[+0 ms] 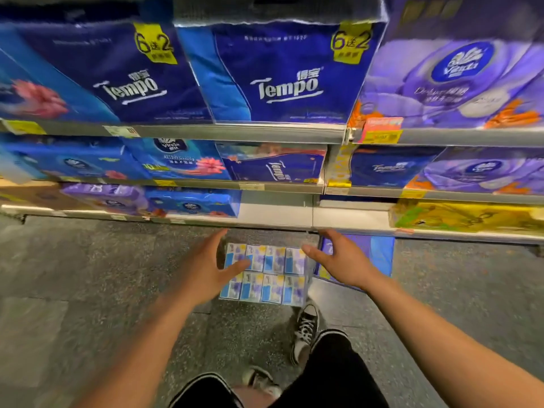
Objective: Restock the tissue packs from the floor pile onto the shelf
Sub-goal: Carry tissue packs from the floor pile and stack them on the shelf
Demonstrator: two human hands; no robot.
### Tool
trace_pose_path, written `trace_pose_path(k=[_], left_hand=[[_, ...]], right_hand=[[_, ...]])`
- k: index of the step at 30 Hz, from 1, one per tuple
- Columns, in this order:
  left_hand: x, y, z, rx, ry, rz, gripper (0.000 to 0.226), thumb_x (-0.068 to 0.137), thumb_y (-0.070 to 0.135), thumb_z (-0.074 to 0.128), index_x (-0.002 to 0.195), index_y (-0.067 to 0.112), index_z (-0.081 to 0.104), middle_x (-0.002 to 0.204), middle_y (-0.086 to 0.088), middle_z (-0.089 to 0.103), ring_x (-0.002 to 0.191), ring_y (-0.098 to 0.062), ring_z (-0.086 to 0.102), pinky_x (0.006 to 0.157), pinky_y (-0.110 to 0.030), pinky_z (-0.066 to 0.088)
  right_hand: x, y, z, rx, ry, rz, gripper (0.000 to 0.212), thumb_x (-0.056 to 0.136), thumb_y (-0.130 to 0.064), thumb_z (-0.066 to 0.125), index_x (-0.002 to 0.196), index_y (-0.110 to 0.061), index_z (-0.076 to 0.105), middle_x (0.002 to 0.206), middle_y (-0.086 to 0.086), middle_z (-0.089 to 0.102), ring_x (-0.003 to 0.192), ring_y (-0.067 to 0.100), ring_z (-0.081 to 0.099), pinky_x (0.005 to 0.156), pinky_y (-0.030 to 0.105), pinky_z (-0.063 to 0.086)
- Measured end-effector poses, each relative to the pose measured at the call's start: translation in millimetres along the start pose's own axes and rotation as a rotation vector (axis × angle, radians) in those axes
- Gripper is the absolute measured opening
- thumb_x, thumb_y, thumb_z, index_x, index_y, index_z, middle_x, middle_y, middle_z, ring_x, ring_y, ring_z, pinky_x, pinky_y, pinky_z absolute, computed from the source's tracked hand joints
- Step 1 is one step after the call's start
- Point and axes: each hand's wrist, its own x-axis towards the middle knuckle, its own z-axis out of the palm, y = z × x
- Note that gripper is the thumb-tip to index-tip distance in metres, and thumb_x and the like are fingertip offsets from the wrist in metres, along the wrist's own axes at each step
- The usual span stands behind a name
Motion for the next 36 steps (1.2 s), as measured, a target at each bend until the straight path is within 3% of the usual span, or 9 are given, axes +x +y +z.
trace_pose_path(k=[4, 8, 18, 20, 25, 28, 31, 33, 36], left_hand=[[69.2, -59.5, 56.9, -0.05, -0.092, -0.032, 0.108, 0.064, 0.089, 0.053, 0.153, 0.037, 0.02, 0.158, -0.001, 0.034, 0.139, -0.024, 0.04, 0.11, -0.042, 0.04], [159.8, -127.1, 132.1, 0.075, -0.066, 0.09, 0.1, 0.074, 0.073, 0.066, 0.155, 0.035, 0.02, 0.158, 0.002, 0.034, 0.139, -0.021, 0.039, 0.111, -0.036, 0.036], [322.3, -309.8, 356.6, -0.032, -0.228, 0.027, 0.127, 0.055, 0.091, 0.056, 0.156, 0.034, 0.005, 0.164, 0.0, 0.019, 0.145, -0.023, 0.032, 0.114, -0.044, 0.035], [340.8, -339.3, 388.2, -0.002, -0.213, 0.03, 0.123, 0.062, 0.082, 0.064, 0.157, 0.027, 0.009, 0.163, -0.003, 0.02, 0.145, -0.025, 0.03, 0.115, -0.043, 0.033], [354.8, -387.0, 441.5, 0.146, -0.138, 0.072, 0.115, 0.078, 0.064, 0.069, 0.158, 0.018, 0.0, 0.166, -0.005, -0.002, 0.152, -0.027, 0.008, 0.12, -0.042, 0.019], [347.8, -400.0, 452.5, 0.049, -0.081, -0.011, 0.125, 0.072, 0.061, 0.076, 0.158, 0.018, -0.004, 0.166, -0.007, -0.005, 0.152, -0.027, 0.005, 0.12, -0.045, 0.02], [337.8, -416.9, 457.5, -0.151, -0.131, -0.253, 0.133, 0.062, 0.064, 0.083, 0.157, 0.012, 0.006, 0.16, -0.014, 0.028, 0.14, -0.031, 0.038, 0.11, -0.043, 0.039], [328.7, -423.2, 462.5, -0.281, -0.205, -0.362, 0.101, 0.065, 0.057, 0.085, 0.142, 0.014, 0.035, 0.142, -0.009, 0.054, 0.123, -0.026, 0.057, 0.097, -0.031, 0.045], [324.6, -423.6, 467.9, -0.359, -0.238, -0.352, 0.055, 0.073, 0.043, 0.084, 0.114, 0.027, 0.051, 0.119, 0.001, 0.067, 0.102, -0.016, 0.062, 0.089, -0.026, 0.044]], right_hand=[[65.1, 37.2, 49.4, -0.039, 0.001, 0.044, 0.093, 0.083, -0.073, 0.056, 0.154, -0.015, 0.037, 0.156, 0.004, 0.044, 0.141, 0.023, 0.044, 0.109, 0.033, 0.038], [149.6, 103.7, 130.5, -0.118, 0.029, 0.045, 0.125, 0.06, -0.098, 0.045, 0.154, -0.016, 0.034, 0.156, 0.003, 0.043, 0.141, 0.025, 0.043, 0.112, 0.037, 0.04], [304.3, 293.6, 365.8, -0.159, 0.058, 0.212, 0.165, 0.03, -0.112, 0.034, 0.158, -0.009, 0.02, 0.158, 0.015, 0.037, 0.143, 0.035, 0.038, 0.115, 0.044, 0.036], [318.8, 321.2, 394.8, -0.115, 0.079, 0.297, 0.167, 0.026, -0.11, 0.04, 0.156, -0.007, 0.023, 0.154, 0.017, 0.04, 0.14, 0.036, 0.04, 0.114, 0.043, 0.037], [327.6, 371.0, 438.6, 0.005, 0.121, 0.494, 0.142, 0.055, -0.073, 0.083, 0.156, -0.003, 0.012, 0.158, 0.019, 0.032, 0.145, 0.034, 0.033, 0.114, 0.045, 0.036], [319.0, 383.5, 453.7, 0.163, 0.222, 0.615, 0.142, 0.046, -0.072, 0.086, 0.151, -0.004, 0.02, 0.108, 0.009, 0.069, 0.101, 0.029, 0.067, 0.089, 0.043, 0.054], [302.7, 389.9, 470.8, 0.307, 0.168, 0.665, 0.09, 0.061, -0.058, 0.09, 0.128, -0.007, 0.058, 0.084, -0.001, 0.075, 0.069, 0.008, 0.069, 0.066, 0.031, 0.055], [295.3, 384.7, 480.9, 0.426, 0.159, 0.64, 0.045, 0.077, -0.036, 0.086, 0.109, -0.007, 0.074, 0.082, -0.003, 0.074, 0.055, -0.008, 0.062, 0.054, 0.014, 0.049], [295.0, 379.4, 479.4, 0.515, 0.226, 0.641, 0.019, 0.082, -0.018, 0.082, 0.093, -0.004, 0.074, 0.068, -0.004, 0.073, 0.048, -0.004, 0.058, 0.048, 0.01, 0.045]])
